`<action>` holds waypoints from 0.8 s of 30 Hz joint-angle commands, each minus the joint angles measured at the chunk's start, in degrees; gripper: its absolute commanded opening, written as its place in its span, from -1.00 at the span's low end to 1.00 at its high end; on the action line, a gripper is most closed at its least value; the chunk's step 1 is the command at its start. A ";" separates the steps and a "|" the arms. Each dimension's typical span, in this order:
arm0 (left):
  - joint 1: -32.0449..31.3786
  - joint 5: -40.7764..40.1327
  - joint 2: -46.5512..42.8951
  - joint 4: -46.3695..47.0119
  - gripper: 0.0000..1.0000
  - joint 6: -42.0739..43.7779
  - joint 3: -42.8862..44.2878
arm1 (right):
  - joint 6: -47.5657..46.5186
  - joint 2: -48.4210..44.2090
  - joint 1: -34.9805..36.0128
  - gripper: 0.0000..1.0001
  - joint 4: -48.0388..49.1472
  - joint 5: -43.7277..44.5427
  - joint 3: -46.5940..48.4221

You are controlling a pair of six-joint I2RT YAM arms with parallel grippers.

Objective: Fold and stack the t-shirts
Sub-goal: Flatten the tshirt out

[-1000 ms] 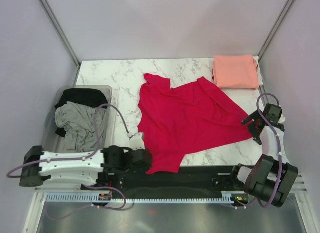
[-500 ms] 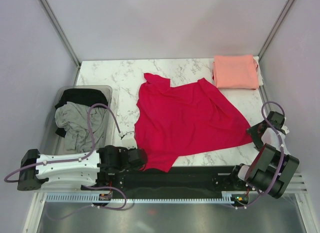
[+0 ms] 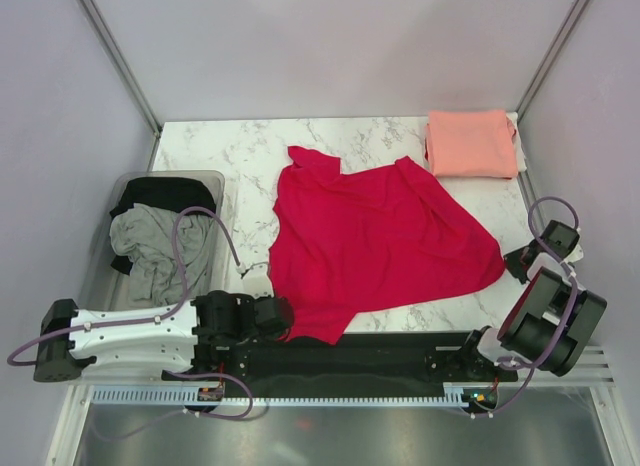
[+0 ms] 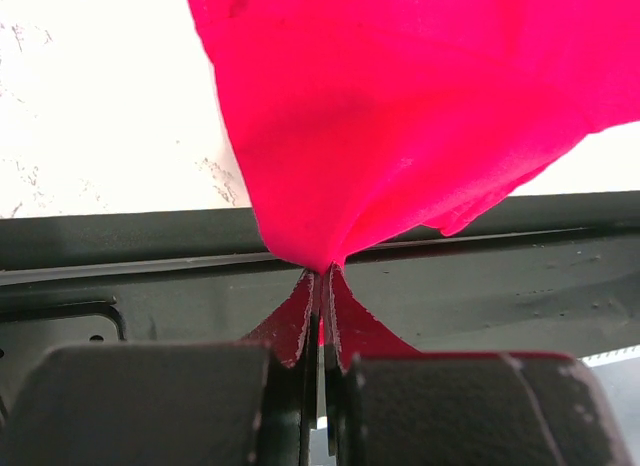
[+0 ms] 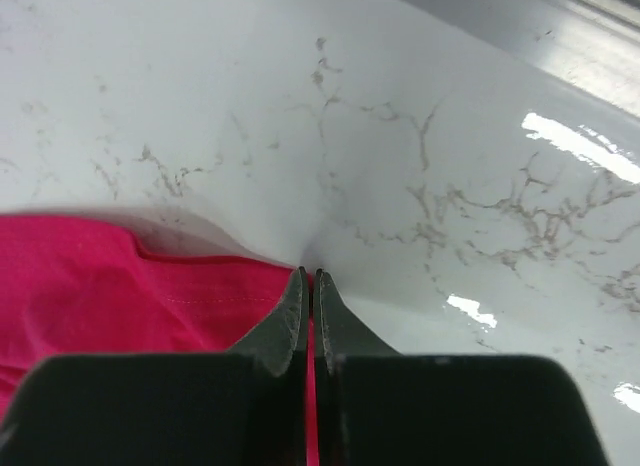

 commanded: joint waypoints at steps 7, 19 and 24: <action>0.26 -6.03 -3.01 -3.31 -0.96 1.09 6.05 | -1.60 -10.59 0.17 -1.00 -12.74 -8.76 1.53; 0.43 -22.27 -1.70 -17.89 -0.96 13.91 41.27 | -2.48 -15.27 4.39 -1.00 -35.25 -21.77 37.33; 0.43 -28.96 5.04 -17.90 -0.96 26.55 61.57 | 1.72 -14.12 6.06 -1.00 -41.16 -21.42 54.88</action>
